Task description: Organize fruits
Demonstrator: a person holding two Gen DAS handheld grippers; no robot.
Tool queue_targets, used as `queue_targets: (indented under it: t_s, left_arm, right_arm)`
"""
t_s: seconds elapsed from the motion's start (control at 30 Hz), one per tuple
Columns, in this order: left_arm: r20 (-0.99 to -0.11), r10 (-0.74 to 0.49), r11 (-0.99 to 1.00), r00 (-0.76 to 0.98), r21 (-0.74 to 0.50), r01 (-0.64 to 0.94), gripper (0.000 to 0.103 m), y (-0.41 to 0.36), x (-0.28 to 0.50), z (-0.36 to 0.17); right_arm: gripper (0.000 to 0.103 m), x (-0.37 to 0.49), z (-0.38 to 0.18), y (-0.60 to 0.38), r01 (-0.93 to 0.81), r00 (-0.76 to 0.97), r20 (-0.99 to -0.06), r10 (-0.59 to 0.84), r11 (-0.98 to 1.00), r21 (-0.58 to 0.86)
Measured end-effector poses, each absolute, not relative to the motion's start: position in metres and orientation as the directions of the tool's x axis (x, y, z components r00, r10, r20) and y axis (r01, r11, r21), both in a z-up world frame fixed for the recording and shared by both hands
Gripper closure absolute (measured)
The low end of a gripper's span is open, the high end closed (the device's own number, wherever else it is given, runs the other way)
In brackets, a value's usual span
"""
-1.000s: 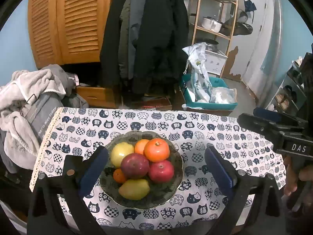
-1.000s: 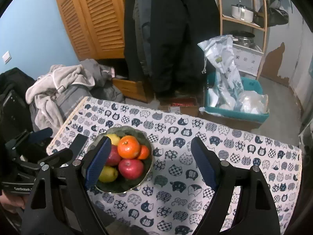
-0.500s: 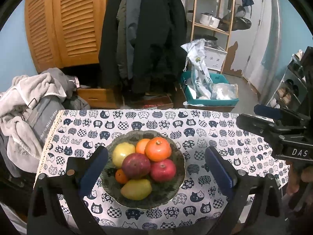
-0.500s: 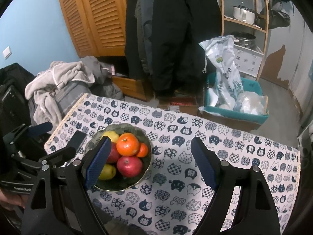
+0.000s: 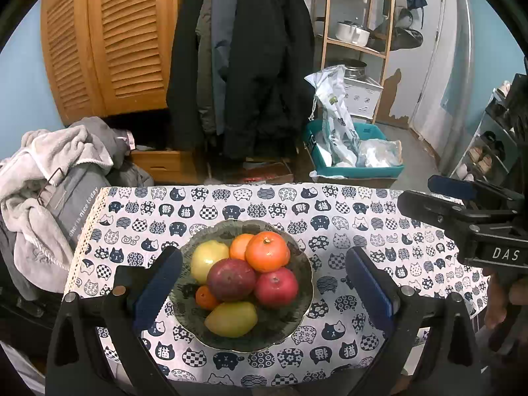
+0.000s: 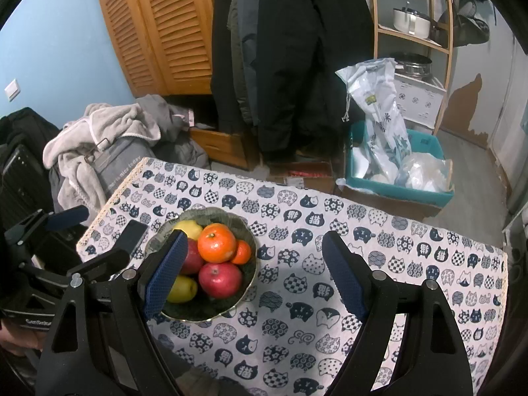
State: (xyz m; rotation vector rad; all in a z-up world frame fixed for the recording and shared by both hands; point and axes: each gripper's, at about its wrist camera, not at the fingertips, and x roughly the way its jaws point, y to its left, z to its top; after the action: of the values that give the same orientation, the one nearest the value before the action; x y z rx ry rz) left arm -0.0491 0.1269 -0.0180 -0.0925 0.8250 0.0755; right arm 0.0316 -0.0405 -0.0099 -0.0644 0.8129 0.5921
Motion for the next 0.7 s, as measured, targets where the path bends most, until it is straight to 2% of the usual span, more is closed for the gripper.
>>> queue_targets:
  t_s: [0.7]
  left_arm:
    - [-0.748, 0.059, 0.991, 0.661, -0.035, -0.129, 0.003, 0.13, -0.0522, -0.0224]
  right_arm:
    - [0.021, 0.0307, -0.0111, -0.0402, -0.521, 0.534, -0.701, 0.473, 0.837, 0.167]
